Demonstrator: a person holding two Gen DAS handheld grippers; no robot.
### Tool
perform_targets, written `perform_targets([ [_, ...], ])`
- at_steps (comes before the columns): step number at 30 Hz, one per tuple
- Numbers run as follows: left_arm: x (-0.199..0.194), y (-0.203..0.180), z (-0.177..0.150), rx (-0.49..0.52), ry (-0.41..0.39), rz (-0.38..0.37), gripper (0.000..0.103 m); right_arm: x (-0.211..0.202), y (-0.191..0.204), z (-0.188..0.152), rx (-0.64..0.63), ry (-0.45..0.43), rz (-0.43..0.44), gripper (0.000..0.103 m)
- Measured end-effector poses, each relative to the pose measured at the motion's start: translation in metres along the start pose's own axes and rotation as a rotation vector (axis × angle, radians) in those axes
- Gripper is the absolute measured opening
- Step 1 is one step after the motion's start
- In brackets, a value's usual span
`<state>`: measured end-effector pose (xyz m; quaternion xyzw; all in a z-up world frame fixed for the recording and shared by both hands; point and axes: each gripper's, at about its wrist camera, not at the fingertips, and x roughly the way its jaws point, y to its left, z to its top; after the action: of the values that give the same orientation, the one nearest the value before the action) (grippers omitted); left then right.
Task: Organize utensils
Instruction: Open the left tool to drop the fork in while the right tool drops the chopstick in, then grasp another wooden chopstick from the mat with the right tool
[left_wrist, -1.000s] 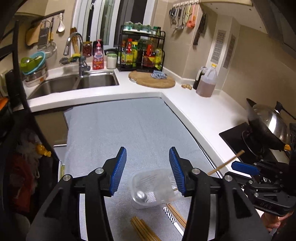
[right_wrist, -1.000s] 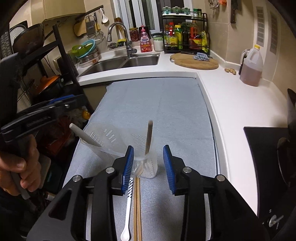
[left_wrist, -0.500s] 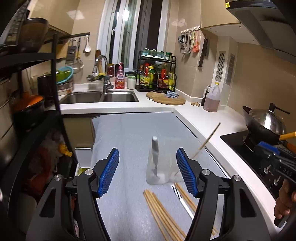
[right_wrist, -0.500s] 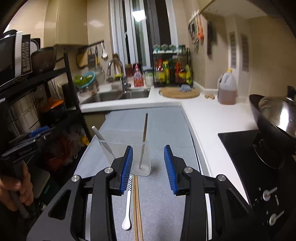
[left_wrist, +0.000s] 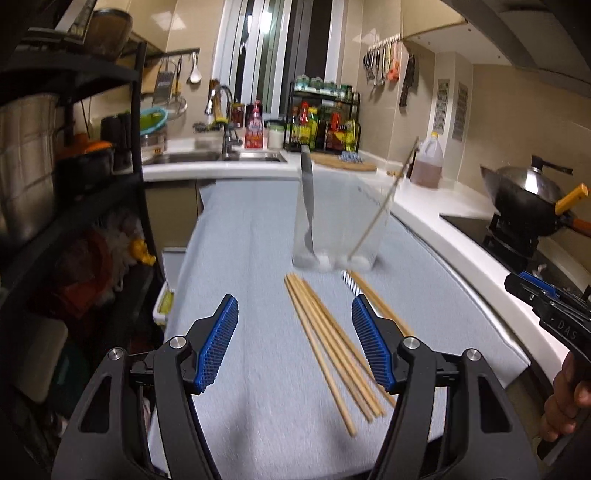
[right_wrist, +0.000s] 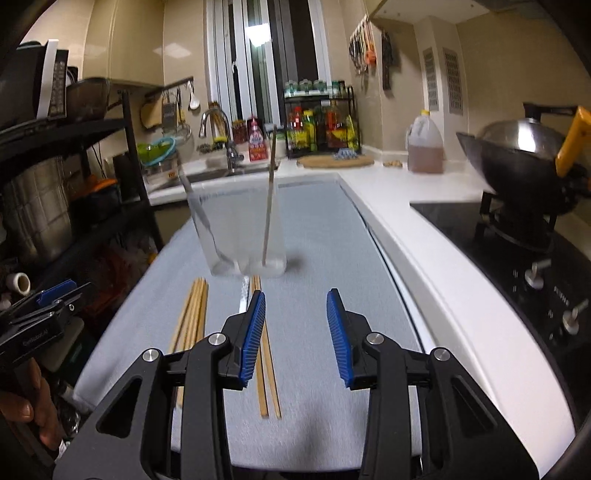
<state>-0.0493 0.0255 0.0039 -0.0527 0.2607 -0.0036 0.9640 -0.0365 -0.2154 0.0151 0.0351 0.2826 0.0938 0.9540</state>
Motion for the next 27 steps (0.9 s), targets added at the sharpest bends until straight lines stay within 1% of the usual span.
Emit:
perform_targets([
  [2,0.007,0.0,-0.015,0.001,0.041,0.001,0.059,0.007,-0.01,-0.011,0.045,0.048,0.009,0.035],
  [5,0.016,0.0,-0.031,-0.011,0.08,-0.006,0.059,0.018,-0.019,-0.026,0.073,0.1,0.01,0.033],
  [8,0.026,-0.002,-0.043,-0.023,0.117,-0.009,0.057,0.031,-0.018,-0.039,0.076,0.149,0.04,0.026],
  [11,0.036,-0.005,-0.055,-0.02,0.147,-0.012,0.055,0.041,-0.011,-0.05,0.04,0.174,0.064,0.021],
  [12,0.038,-0.006,-0.056,-0.019,0.153,-0.012,0.053,0.046,-0.007,-0.052,0.034,0.182,0.071,0.019],
  [16,0.044,-0.015,-0.065,0.002,0.185,-0.015,0.046,0.058,0.0,-0.059,0.025,0.21,0.095,0.018],
  [21,0.048,-0.026,-0.069,0.03,0.2,-0.033,0.046,0.07,0.008,-0.064,0.003,0.243,0.115,0.018],
  [24,0.052,-0.029,-0.073,0.037,0.216,-0.022,0.046,0.076,0.011,-0.067,-0.005,0.264,0.111,0.018],
  [27,0.055,-0.031,-0.076,0.045,0.231,-0.01,0.042,0.079,0.013,-0.07,-0.016,0.29,0.106,0.019],
])
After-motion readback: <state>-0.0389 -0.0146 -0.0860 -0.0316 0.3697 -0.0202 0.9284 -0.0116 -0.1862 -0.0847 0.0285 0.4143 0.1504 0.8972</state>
